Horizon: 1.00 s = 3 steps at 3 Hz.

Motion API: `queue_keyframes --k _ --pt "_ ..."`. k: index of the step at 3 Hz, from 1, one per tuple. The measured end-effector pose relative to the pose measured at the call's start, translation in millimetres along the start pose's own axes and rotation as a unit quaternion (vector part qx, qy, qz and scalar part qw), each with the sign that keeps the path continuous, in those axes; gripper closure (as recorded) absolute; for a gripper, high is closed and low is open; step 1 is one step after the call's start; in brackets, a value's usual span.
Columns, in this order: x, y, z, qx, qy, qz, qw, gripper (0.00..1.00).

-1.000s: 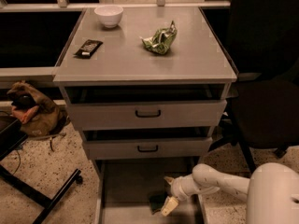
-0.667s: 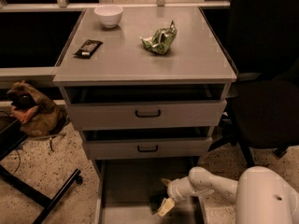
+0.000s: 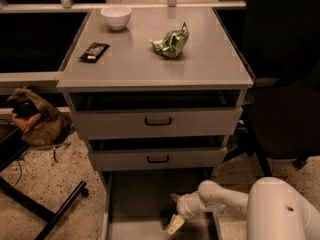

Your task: Pick sponge from bottom drawer and place on counter

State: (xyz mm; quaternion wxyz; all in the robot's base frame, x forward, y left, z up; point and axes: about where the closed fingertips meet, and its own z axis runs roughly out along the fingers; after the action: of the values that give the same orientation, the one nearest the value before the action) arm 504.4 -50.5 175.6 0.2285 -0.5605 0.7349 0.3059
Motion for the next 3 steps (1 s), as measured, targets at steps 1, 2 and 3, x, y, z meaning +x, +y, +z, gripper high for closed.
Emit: queue_keyframes --k 1,2,3 --pt "3 2 10 -0.004 0.007 -0.009 0.9999 0.0" --pt "19 -2 37 -0.012 0.018 -0.015 0.9997 0.0" --pt "24 -3 43 -0.016 0.022 -0.012 0.9995 0.0"
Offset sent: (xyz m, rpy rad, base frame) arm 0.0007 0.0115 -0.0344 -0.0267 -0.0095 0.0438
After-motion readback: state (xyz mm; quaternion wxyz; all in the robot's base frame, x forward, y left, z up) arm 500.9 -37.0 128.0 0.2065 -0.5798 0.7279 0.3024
